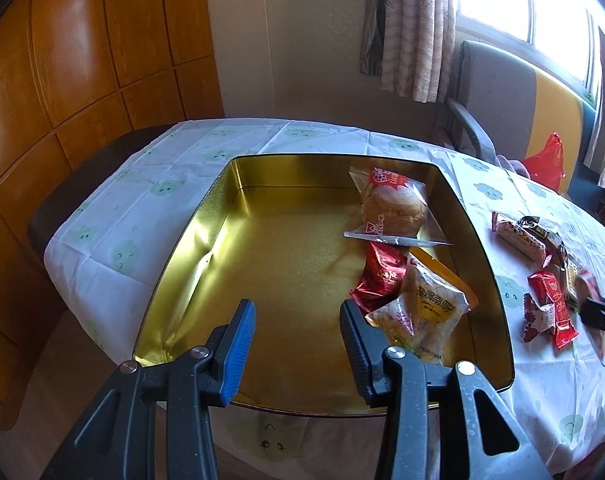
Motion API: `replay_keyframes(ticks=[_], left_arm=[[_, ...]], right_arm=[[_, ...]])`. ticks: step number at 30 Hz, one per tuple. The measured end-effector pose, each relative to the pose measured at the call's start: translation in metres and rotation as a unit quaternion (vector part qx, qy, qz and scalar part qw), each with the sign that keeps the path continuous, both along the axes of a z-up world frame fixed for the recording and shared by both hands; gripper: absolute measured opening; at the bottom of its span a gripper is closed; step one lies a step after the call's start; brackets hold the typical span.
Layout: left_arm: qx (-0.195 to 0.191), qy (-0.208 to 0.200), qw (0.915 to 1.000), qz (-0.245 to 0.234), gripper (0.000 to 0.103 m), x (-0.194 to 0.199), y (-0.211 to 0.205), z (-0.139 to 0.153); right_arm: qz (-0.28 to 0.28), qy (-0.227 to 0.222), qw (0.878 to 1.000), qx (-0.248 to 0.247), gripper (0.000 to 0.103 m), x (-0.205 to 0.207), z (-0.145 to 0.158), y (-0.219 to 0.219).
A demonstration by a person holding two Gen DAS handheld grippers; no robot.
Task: Organize snacks
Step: 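Carry the red-white candy into the gold tin and release it, then reach the left tool to the pink-white wrapped candy and grasp it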
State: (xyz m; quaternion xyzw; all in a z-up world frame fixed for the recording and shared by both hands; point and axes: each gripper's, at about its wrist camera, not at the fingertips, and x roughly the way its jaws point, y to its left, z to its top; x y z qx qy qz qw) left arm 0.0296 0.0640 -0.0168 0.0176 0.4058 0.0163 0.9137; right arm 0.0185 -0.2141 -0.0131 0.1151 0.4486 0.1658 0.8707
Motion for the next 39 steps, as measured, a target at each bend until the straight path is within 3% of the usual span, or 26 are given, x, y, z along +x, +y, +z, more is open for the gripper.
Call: replay_keyframes(ticks=[3,6,9,11,13,19,22,29,39], left_arm=[[-0.003,0.001,1.0,0.004,0.045,-0.001,0.004,-0.001],[-0.006,0.003,0.9999,0.008,0.045,0.0,0.007,-0.002],[-0.008,0.006,0.9999,0.01,0.045,0.0,0.009,-0.005],[-0.009,0.009,0.9999,0.009,0.045,0.0,0.01,-0.006],[-0.01,0.011,0.9999,0.006,0.045,0.001,0.009,-0.008],[-0.012,0.015,0.9998,-0.003,0.045,0.002,0.004,-0.011],[-0.012,0.013,0.9998,-0.01,0.045,-0.001,-0.001,-0.009],[-0.008,0.009,0.9995,-0.031,0.045,-0.006,-0.015,-0.004],[0.004,0.006,0.9983,-0.058,0.045,-0.013,-0.036,0.002]], right_arm=[[0.018,0.011,0.999,0.041,0.028,0.021,0.0,0.028],[0.016,0.019,0.998,0.052,0.029,0.041,-0.004,0.051],[0.007,0.027,0.997,0.071,0.034,0.06,-0.01,0.066],[0.003,0.023,0.998,0.06,0.047,0.067,-0.014,0.072],[0.002,0.027,0.998,0.06,0.048,0.069,-0.017,0.073],[0.0,0.011,0.999,0.035,0.049,0.051,-0.015,0.066],[-0.009,-0.003,1.0,0.02,0.057,0.039,-0.014,0.06],[-0.034,-0.023,0.999,-0.003,0.065,0.018,-0.011,0.041],[-0.09,-0.016,0.996,-0.014,0.071,-0.004,-0.019,-0.001]])
